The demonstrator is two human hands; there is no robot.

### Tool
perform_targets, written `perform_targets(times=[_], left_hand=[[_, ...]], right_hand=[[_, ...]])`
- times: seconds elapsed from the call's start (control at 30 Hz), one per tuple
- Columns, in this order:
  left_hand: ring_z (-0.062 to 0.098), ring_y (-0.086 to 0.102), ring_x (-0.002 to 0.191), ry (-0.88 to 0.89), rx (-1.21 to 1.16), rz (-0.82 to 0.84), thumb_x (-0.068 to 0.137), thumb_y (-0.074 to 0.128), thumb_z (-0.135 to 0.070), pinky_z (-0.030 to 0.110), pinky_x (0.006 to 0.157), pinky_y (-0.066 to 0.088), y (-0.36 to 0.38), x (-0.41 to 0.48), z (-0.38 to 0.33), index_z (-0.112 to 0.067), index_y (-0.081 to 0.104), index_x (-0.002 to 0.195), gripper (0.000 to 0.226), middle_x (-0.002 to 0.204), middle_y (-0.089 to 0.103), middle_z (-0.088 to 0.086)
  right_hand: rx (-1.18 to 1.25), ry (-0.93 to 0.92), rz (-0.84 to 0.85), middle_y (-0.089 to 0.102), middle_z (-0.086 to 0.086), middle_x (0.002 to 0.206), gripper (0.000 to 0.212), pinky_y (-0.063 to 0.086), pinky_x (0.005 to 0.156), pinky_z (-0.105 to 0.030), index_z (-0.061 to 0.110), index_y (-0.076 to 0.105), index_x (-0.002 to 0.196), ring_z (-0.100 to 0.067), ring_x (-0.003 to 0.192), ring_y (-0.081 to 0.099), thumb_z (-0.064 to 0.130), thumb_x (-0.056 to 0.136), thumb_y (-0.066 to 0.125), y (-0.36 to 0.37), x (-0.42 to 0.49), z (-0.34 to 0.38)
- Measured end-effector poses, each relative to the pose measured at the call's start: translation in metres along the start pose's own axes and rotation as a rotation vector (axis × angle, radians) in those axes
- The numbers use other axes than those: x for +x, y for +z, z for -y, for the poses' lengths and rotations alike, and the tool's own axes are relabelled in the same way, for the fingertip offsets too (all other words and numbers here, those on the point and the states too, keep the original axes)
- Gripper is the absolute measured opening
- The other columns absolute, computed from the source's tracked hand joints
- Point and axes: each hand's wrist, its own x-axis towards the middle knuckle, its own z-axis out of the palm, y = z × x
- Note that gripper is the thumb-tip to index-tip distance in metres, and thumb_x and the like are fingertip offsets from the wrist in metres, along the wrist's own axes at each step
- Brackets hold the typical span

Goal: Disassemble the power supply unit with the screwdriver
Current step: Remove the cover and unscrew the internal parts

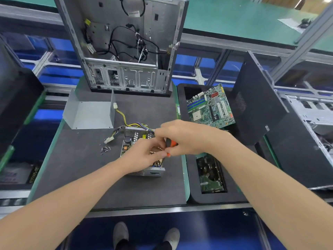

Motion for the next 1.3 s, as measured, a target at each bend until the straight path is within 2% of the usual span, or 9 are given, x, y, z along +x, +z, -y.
perform_targets(times=[0.13,0.23,0.33,0.43,0.53,0.77,1.0,1.2,1.3], left_hand=[[0.020,0.073,0.094,-0.025,0.050,0.000,0.095,0.069,-0.035,0.042,0.088,0.058,0.001,0.002,0.001,-0.030,0.075,0.098,0.009,0.097,0.078,-0.004],[0.008,0.072,0.092,-0.006,0.092,0.004,0.098,0.072,-0.024,0.029,0.084,0.055,0.002,0.003,0.004,-0.031,0.076,0.098,0.007,0.098,0.078,-0.012],[-0.008,0.067,0.085,0.017,0.137,-0.015,0.098,0.071,-0.018,0.008,0.072,0.045,0.001,0.003,0.001,-0.045,0.062,0.093,0.029,0.088,0.071,-0.032],[-0.004,0.071,0.094,-0.002,0.110,-0.026,0.097,0.073,-0.017,0.010,0.077,0.049,0.002,0.003,0.000,-0.045,0.056,0.097,0.033,0.095,0.075,-0.027],[-0.004,0.070,0.097,0.008,0.085,-0.023,0.096,0.075,-0.019,0.008,0.077,0.046,0.001,0.003,0.002,-0.039,0.059,0.100,0.026,0.101,0.075,-0.024],[-0.007,0.069,0.087,0.039,0.050,-0.002,0.100,0.071,-0.024,0.007,0.069,0.043,0.001,0.002,0.008,-0.016,0.070,0.106,0.010,0.098,0.078,-0.017],[-0.007,0.069,0.090,0.010,0.060,0.004,0.100,0.067,-0.036,0.014,0.074,0.050,-0.001,0.001,0.003,-0.030,0.071,0.097,0.009,0.090,0.075,-0.026],[-0.013,0.058,0.070,0.041,0.159,-0.018,0.098,0.072,-0.029,0.006,0.064,0.040,0.002,0.003,0.002,-0.033,0.073,0.089,0.011,0.078,0.065,-0.039],[-0.014,0.060,0.070,0.032,0.138,-0.018,0.097,0.074,-0.022,0.004,0.065,0.039,0.002,0.003,0.003,-0.043,0.066,0.088,0.024,0.080,0.067,-0.036]], right_hand=[[-0.019,-0.008,0.004,0.052,0.002,0.096,0.034,0.045,0.082,-0.040,0.024,0.055,0.092,-0.022,0.096,0.050,-0.003,0.074,0.065,0.000,-0.002,-0.001],[-0.010,0.008,0.002,0.054,0.001,0.095,0.031,0.046,0.080,-0.039,0.021,0.057,0.092,-0.021,0.093,0.051,-0.001,0.072,0.065,0.002,-0.005,0.000],[-0.031,0.111,-0.161,0.055,0.000,0.092,0.020,0.048,0.070,-0.038,0.018,0.058,0.097,-0.023,0.084,0.056,0.029,0.083,0.067,0.008,-0.005,0.007],[-0.351,0.417,-0.356,0.039,-0.001,0.068,0.040,0.032,0.055,-0.034,0.017,0.044,0.086,-0.032,0.066,0.047,0.056,0.094,0.050,0.018,0.000,0.017],[-0.207,0.537,-0.341,0.030,-0.001,0.066,0.036,0.022,0.050,-0.032,0.016,0.042,0.080,-0.032,0.066,0.042,0.048,0.095,0.051,0.024,0.007,0.023],[-0.035,0.322,-0.136,0.056,-0.003,0.079,0.022,0.043,0.049,-0.033,0.021,0.050,0.093,-0.034,0.071,0.058,0.031,0.083,0.067,0.012,0.010,0.012],[-0.040,0.197,-0.094,0.058,0.001,0.083,0.026,0.056,0.064,-0.045,0.026,0.049,0.092,-0.030,0.081,0.059,0.032,0.079,0.071,0.009,0.007,0.011],[-0.330,0.456,-0.380,0.034,-0.001,0.062,0.047,0.022,0.047,-0.030,0.018,0.044,0.082,-0.030,0.060,0.043,0.063,0.089,0.052,0.015,0.009,0.028],[-0.264,0.511,-0.268,0.030,-0.002,0.065,0.036,0.022,0.049,-0.031,0.016,0.044,0.080,-0.031,0.068,0.044,0.047,0.093,0.056,0.018,0.016,0.031]])
